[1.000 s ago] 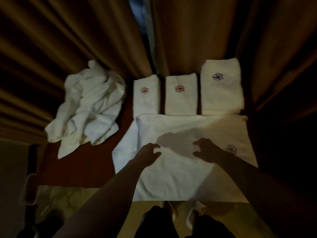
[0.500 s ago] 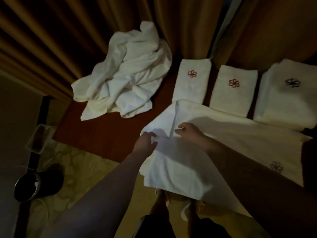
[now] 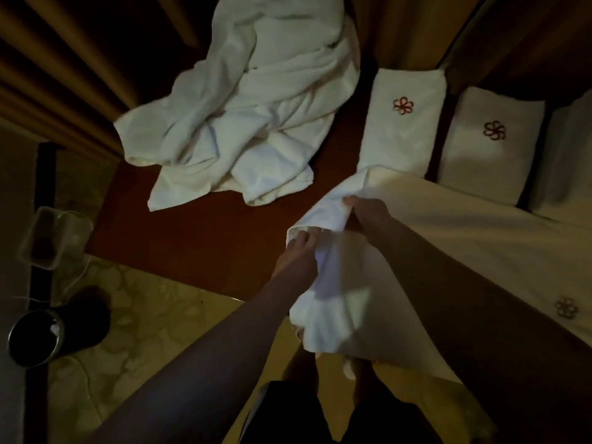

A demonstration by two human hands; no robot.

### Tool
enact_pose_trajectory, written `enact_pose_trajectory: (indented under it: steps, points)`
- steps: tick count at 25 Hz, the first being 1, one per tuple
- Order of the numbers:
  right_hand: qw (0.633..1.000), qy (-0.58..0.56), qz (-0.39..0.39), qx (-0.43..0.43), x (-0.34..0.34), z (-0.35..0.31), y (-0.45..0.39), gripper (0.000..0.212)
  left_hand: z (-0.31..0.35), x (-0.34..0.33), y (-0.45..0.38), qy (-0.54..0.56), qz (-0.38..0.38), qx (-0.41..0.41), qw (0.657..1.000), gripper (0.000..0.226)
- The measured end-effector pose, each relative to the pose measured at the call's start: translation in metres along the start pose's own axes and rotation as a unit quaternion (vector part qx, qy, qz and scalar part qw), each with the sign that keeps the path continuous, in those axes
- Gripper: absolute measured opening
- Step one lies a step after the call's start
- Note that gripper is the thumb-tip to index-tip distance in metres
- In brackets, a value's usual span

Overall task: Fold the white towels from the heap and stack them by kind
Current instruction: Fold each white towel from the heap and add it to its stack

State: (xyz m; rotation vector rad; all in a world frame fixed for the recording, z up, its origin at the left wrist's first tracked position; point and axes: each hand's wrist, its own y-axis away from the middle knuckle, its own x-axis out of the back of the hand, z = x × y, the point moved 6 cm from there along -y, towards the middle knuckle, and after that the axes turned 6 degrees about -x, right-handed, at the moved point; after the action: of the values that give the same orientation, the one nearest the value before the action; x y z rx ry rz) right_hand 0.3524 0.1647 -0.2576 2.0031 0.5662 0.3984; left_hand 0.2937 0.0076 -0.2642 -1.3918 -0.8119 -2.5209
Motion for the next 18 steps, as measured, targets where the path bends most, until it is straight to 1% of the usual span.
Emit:
enact_pose_trajectory:
  steps: [2,3,4,5,7,9,10,12,14,16,18]
  points:
    - [0.992,-0.082,-0.094,0.017,-0.023,-0.017,0.006,0.035,-0.013,0.004,-0.007,-0.018,0.000,0.009,1.000,0.071]
    - [0.985,-0.109,-0.128,0.032,-0.032,-0.023,0.007,0.037,-0.020,0.006,-0.009,-0.019,-0.003,0.022,1.000,0.071]
    - [0.984,-0.105,-0.132,0.053,-0.035,-0.026,0.006,0.038,-0.025,0.009,-0.010,-0.021,0.002,0.033,0.999,0.069]
    - [0.988,-0.073,-0.108,0.080,-0.034,-0.027,0.008,0.036,-0.028,0.014,-0.011,-0.028,0.017,0.039,0.999,0.066]
    - [0.991,0.000,-0.026,0.130,-0.029,-0.023,0.011,0.023,-0.034,0.024,-0.010,-0.046,0.048,0.033,0.997,0.062]
    - [0.980,0.076,0.040,0.177,-0.024,-0.013,0.018,0.012,-0.039,0.024,-0.009,-0.053,0.043,0.023,0.997,0.060]
    - [0.966,0.129,0.063,0.215,-0.023,-0.009,0.023,0.009,-0.042,0.022,-0.007,-0.059,0.036,0.025,0.997,0.061]
    - [0.925,0.227,0.097,0.288,-0.020,0.002,0.031,0.010,-0.044,0.020,-0.003,-0.069,0.024,0.028,0.997,0.063]
    - [0.887,0.292,0.132,0.331,-0.013,0.014,0.032,0.013,-0.044,0.017,-0.002,-0.053,0.008,0.028,0.998,0.066]
    - [0.858,0.349,0.170,0.338,-0.002,0.019,0.028,0.019,-0.045,0.014,-0.003,-0.036,-0.016,0.034,0.999,0.068]
    - [0.826,0.388,0.234,0.335,0.014,0.015,0.030,0.020,-0.046,0.013,-0.004,-0.031,-0.053,0.030,0.998,0.073]
